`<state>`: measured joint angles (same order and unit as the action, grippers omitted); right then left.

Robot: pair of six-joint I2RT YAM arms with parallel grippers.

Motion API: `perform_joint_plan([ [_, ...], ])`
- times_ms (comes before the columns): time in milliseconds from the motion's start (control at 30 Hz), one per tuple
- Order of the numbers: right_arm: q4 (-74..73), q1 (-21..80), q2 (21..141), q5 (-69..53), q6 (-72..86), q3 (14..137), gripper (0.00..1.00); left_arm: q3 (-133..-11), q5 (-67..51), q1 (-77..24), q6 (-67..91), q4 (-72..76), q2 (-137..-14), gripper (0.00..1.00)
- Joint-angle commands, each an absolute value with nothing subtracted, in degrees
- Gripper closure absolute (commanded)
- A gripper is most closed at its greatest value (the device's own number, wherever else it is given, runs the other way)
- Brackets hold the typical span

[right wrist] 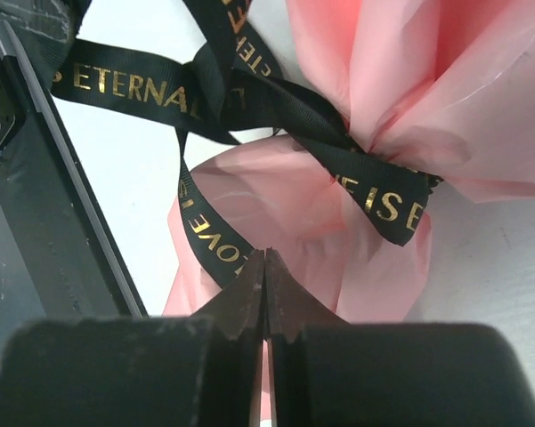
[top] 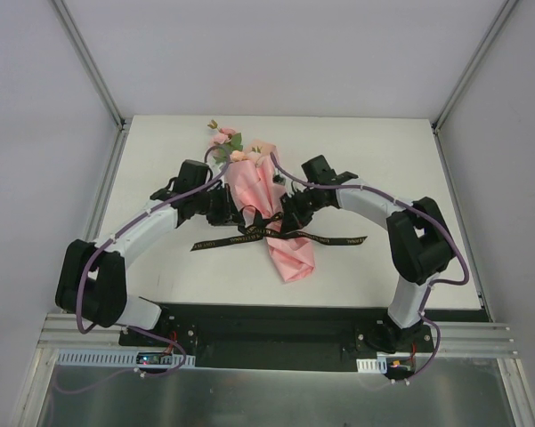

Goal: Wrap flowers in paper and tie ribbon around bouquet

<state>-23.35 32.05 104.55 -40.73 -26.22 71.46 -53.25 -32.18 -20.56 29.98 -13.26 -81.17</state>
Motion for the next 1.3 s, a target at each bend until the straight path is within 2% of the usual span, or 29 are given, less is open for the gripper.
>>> perform_joint_plan([
  [0, -20.3, 32.4, 102.5, -38.9, -22.2, 71.5, 1.00, -50.1, -27.7, -20.7, 29.6, -14.1, -77.3, 1.00],
  [233, -12.4, 32.3, 98.1, -33.1, -16.0, 65.8, 1.00, -48.2, -27.2, -20.7, 30.1, -14.0, -76.7, 1.00],
  [333, -15.4, 32.4, 98.5, -38.4, -19.8, 68.1, 0.99, -48.3, -27.1, -20.7, 30.3, -14.0, -76.5, 1.00],
  [367, -16.0, 32.6, 98.6, -39.1, -20.8, 68.6, 0.77, -48.5, -27.2, -20.7, 30.2, -13.9, -76.5, 1.00],
  [400, -16.2, 33.0, 98.1, -38.9, -22.4, 68.3, 0.67, -48.7, -27.2, -20.7, 30.3, -14.0, -76.2, 1.00],
  [467, -16.3, 34.1, 97.6, -36.8, -23.8, 68.4, 0.55, -49.0, -27.2, -20.7, 30.2, -14.0, -76.2, 1.00],
  [667, -20.2, 35.4, 99.8, -36.5, -29.1, 70.8, 0.43, -49.2, -28.1, -20.8, 30.1, -14.0, -76.6, 1.00],
  [1133, -22.9, 36.1, 105.8, -39.5, -29.9, 75.8, 0.41, -50.0, -29.4, -21.3, 30.0, -14.0, -76.8, 1.00],
  [1267, -23.7, 36.0, 106.7, -39.7, -29.8, 77.3, 0.47, -50.0, -29.3, -21.9, 30.2, -14.0, -77.1, 1.00],
])
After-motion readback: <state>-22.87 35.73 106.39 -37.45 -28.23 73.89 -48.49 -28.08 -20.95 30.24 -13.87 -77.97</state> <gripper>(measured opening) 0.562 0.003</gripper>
